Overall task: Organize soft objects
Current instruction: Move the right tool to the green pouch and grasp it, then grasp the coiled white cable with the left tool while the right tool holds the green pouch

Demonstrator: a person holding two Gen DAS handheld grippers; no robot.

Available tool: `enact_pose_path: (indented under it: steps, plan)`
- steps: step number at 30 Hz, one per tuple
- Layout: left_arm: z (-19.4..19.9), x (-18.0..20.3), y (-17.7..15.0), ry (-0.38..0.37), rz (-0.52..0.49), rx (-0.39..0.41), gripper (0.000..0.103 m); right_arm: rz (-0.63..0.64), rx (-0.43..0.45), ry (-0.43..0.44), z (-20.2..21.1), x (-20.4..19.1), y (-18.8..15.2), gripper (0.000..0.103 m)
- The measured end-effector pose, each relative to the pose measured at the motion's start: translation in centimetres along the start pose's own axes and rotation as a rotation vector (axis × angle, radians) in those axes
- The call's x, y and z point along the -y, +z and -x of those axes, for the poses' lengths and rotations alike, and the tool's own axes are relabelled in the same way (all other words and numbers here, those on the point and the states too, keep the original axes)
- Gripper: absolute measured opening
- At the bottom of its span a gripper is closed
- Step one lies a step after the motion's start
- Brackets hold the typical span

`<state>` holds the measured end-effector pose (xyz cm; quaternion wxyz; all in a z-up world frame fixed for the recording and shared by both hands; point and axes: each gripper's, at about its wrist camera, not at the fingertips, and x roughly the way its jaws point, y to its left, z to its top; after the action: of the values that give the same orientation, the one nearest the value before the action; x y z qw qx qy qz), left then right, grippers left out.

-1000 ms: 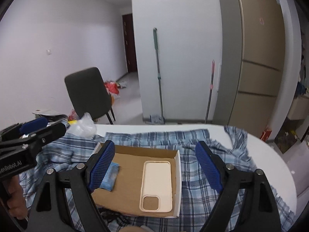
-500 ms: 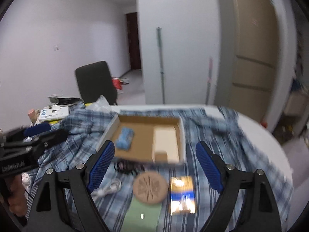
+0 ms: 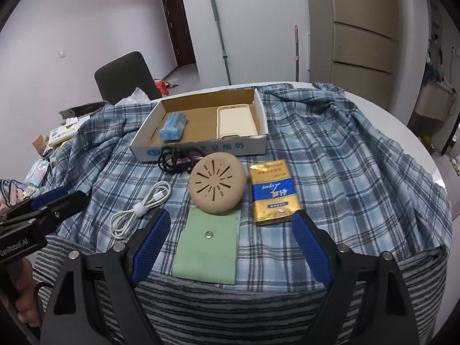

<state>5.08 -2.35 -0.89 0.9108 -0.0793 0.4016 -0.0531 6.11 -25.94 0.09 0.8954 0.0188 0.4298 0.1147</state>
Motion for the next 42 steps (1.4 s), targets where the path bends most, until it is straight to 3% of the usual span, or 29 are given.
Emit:
enact_pose_path:
  steps: [4, 7, 13, 21, 24, 27, 32, 35, 38, 42]
  plan:
    - [-0.3, -0.3, -0.4, 0.0, -0.008, -0.006, 0.075, 0.0, -0.038, 0.011, -0.9, -0.7, -0.9, 0.085]
    - [-0.4, -0.3, -1.3, 0.017, -0.013, -0.003, 0.084, -0.027, -0.102, 0.031, -2.2, -0.9, -1.8, 0.085]
    - [0.0, -1.4, -2.7, 0.058, 0.026, 0.04, 0.085, -0.053, -0.212, 0.05, -5.2, -1.3, -3.5, 0.085]
    - [0.5, -2.5, -2.4, 0.032, 0.061, 0.051, 0.085, -0.017, -0.254, 0.013, -6.7, -2.4, -3.8, 0.085]
    - [0.3, -2.5, -2.5, 0.03, 0.058, 0.034, 0.085, -0.008, -0.232, -0.04, -6.7, -2.4, -3.8, 0.085]
    - [0.3, -2.4, -2.6, 0.032, 0.053, 0.03, 0.085, 0.004, -0.246, -0.009, -6.8, -2.5, -3.8, 0.084]
    - [0.4, -2.4, -2.6, 0.031, 0.049, 0.029, 0.085, 0.058, -0.229, -0.036, -6.7, -3.3, -4.0, 0.07]
    - [0.4, -2.3, -2.7, 0.035, 0.049, 0.027, 0.085, 0.05, -0.196, -0.052, -5.7, -3.1, -3.9, 0.069]
    - [0.9, -2.3, -2.5, 0.035, 0.068, 0.048, 0.085, 0.064, -0.127, -0.029, -3.5, -2.9, -3.4, 0.069]
    - [1.1, -1.5, -1.6, 0.043, -0.001, 0.064, 0.085, 0.051, -0.097, 0.062, -1.4, -2.2, -2.8, 0.069]
